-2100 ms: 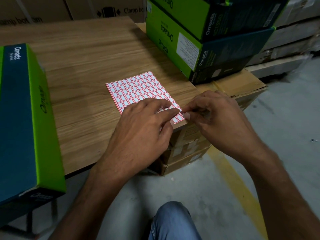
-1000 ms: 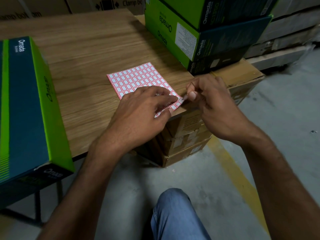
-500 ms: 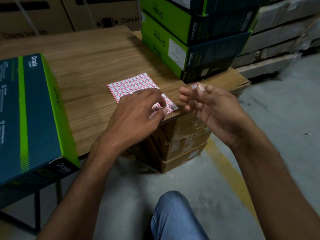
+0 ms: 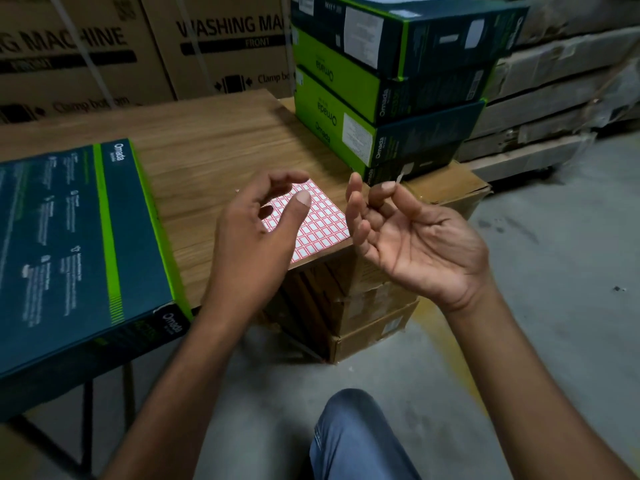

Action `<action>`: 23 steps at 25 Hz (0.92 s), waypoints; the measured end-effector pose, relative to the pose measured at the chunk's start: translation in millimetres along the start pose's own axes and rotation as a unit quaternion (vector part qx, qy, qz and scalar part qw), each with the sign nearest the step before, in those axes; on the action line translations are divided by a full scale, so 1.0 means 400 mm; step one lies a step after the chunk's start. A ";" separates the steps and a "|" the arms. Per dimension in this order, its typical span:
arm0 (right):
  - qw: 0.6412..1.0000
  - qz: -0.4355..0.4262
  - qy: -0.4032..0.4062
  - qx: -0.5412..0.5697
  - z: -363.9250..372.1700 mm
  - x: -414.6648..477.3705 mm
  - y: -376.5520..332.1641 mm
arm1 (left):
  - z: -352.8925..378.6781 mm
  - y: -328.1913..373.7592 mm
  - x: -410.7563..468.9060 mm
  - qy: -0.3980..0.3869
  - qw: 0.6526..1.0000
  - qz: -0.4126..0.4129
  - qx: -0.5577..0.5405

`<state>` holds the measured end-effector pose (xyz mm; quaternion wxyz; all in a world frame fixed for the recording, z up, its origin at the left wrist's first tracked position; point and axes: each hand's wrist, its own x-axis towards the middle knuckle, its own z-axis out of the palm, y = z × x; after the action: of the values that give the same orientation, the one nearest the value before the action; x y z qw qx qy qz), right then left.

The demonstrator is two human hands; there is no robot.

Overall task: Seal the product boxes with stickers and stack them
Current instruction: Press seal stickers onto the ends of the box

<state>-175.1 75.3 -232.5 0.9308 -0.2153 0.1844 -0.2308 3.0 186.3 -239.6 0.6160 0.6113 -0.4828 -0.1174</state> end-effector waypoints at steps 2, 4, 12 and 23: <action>1.000 0.009 -0.018 0.014 0.025 -0.017 0.026 | -0.037 0.041 -0.022 0.023 0.998 -0.005 -0.054; 0.999 -0.001 -0.043 -0.001 0.061 -0.034 0.062 | -0.082 0.080 -0.050 0.047 0.996 -0.002 -0.075; 0.937 -0.150 -0.049 -0.311 0.228 -0.059 0.316 | -0.392 0.135 -0.239 0.155 0.942 0.102 0.278; 0.610 -0.380 -0.156 -0.677 0.268 0.010 0.514 | -0.645 0.000 -0.389 0.076 0.891 0.111 0.434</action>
<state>-52.4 271.5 -243.4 0.3629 -0.8681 0.0414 -0.3361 114.7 465.5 -254.7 0.3333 0.7670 -0.5021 0.2204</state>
